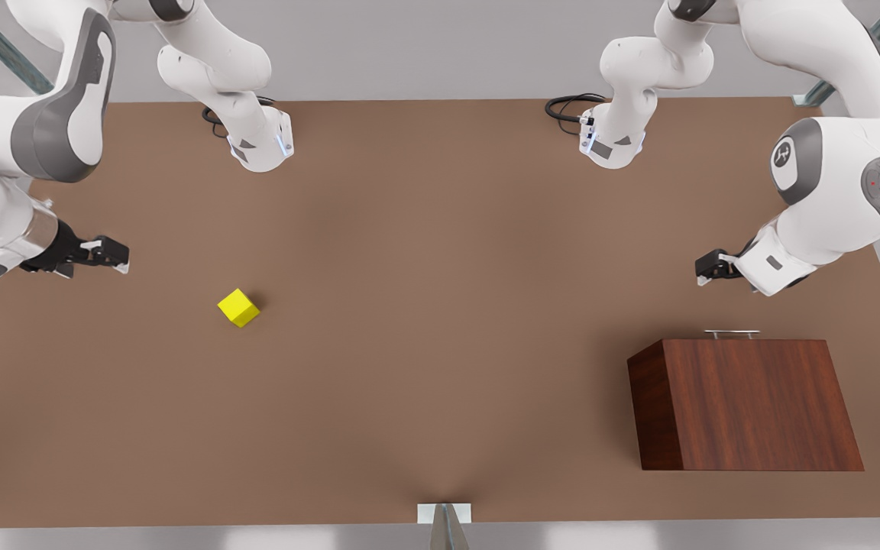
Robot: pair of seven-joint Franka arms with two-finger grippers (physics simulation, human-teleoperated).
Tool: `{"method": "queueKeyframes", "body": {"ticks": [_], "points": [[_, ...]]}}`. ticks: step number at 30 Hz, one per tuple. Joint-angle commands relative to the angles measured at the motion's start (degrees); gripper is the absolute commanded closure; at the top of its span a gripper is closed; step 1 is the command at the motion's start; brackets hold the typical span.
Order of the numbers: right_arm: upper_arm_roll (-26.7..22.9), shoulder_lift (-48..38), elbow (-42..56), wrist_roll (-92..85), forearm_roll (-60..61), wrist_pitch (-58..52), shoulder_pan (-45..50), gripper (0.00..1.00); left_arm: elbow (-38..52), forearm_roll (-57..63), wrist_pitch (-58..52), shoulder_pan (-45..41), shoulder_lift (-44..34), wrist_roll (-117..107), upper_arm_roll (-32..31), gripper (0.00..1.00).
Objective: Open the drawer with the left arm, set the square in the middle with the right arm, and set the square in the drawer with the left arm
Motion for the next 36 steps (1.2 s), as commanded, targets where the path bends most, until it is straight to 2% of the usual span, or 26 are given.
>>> {"method": "queueKeyframes", "body": {"ticks": [1, 2, 4, 6, 9, 12, 14, 20, 23, 27, 36], "points": [[0.0, 0.0, -0.2, 0.1, 0.0, 0.2, -0.2, 0.0, 0.0, 0.1, 0.0, 0.0, 0.0, -0.5, 0.0, 0.0], [0.0, -0.2, -0.8, 0.0, 0.0, 0.6, -0.4, 0.0, -0.3, 0.0, 1.1, 0.2, -0.1, -6.6, 0.0, 0.0], [-0.1, -1.0, -2.8, 0.0, 0.0, 1.7, -0.7, 0.0, -9.4, 0.0, 10.8, 0.2, -3.7, -26.0, 0.3, 0.0], [-0.1, -4.8, -10.9, 0.0, 0.0, 8.1, -0.7, 0.0, -19.6, -0.1, 20.4, 0.2, -9.0, -38.6, 3.2, 0.0], [0.0, -4.5, -16.7, -0.2, 0.0, 13.3, -0.3, 0.0, -31.6, -0.1, 32.2, 0.3, -14.0, -46.0, 6.4, 0.0], [0.0, -4.7, -21.8, -2.8, -0.1, 15.6, -0.1, 0.0, -39.7, -0.4, 43.3, 0.5, -14.5, -54.3, 8.4, 0.0], [0.1, -4.1, -26.3, -12.2, 0.0, 19.4, -0.2, 0.0, -44.7, -0.5, 51.1, 0.6, -14.0, -57.8, 8.4, 0.0], [0.5, -3.9, -41.8, -31.7, 0.0, 37.4, 1.0, 0.0, -45.5, -1.3, 55.9, 2.3, -9.8, -63.2, 10.5, 0.0], [0.5, -0.3, -42.9, -36.7, 0.0, 42.1, 3.7, 0.0, -47.3, -4.1, 59.1, 3.1, -8.4, -63.2, 10.6, 0.0], [1.0, 4.0, -48.9, -44.8, 0.2, 53.8, 3.8, 0.0, -48.4, -4.5, 60.8, 3.3, -6.8, -64.0, 11.4, 0.0], [2.2, 7.3, -51.2, -47.0, 0.3, 58.1, 3.8, 0.0, -48.3, -12.4, 64.8, 4.2, -2.2, -64.0, 11.3, 0.0]]}}
